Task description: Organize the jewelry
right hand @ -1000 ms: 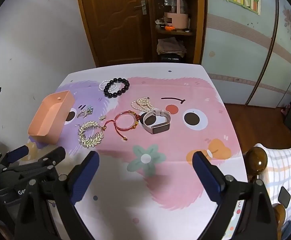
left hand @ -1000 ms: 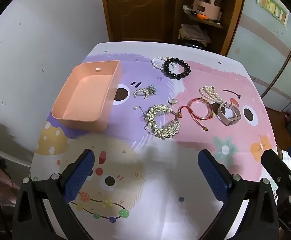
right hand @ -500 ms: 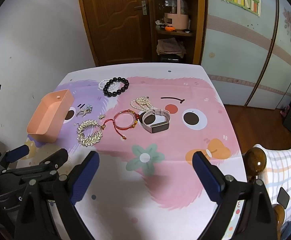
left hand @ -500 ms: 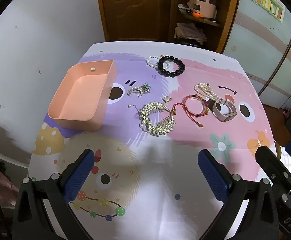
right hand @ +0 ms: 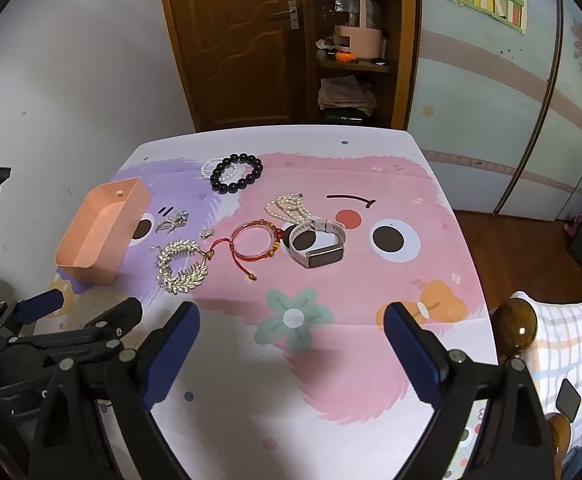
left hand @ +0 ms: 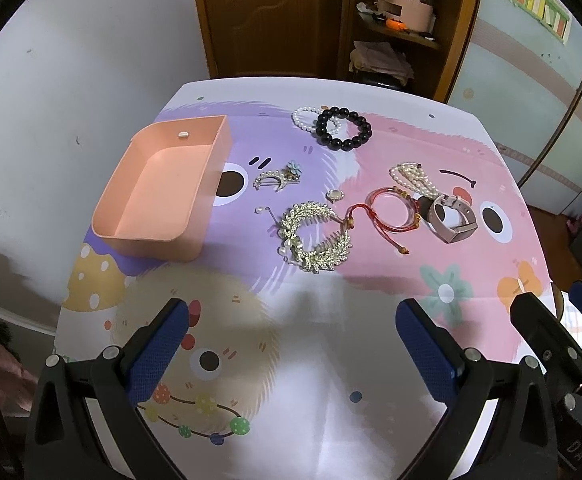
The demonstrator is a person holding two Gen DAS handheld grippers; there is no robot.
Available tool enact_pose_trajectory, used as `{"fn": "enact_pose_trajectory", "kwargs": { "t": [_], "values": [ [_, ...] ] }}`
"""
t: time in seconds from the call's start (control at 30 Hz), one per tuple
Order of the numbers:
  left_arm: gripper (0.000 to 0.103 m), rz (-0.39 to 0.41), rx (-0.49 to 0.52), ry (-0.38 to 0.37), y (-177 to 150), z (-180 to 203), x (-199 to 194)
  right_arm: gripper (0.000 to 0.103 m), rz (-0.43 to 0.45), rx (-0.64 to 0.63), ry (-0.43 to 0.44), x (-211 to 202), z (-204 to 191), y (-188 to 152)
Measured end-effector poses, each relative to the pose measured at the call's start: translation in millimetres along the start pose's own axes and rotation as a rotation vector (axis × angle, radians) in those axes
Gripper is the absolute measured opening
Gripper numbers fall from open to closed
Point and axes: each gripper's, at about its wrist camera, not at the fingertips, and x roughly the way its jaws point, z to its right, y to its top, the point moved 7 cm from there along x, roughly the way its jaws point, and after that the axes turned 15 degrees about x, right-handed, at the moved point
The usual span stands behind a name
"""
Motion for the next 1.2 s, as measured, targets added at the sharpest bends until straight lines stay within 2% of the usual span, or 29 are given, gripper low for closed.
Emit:
{"fn": "enact_pose_trajectory", "kwargs": {
  "t": [0.2, 0.5, 0.93, 1.2],
  "values": [
    [0.102, -0.011, 0.005, 0.003, -1, 0, 3, 0.091, -0.01, -0.001, 0.003, 4, 0, 1],
    [0.102, 0.007, 0.017, 0.032, 17, -6, 0, 0.087, -0.028, -0.006, 0.02, 9, -2, 3],
    [0.102, 0.029, 0.036, 0.056, 44, -10, 5, 0.086, -0.014, -0.006, 0.031, 15, 2, 34],
    [0.102, 0.008, 0.062, 0.063, 55, -8, 21, 0.084, -0.017, -0.027, 0.011, 25, 6, 46]
  ]
}}
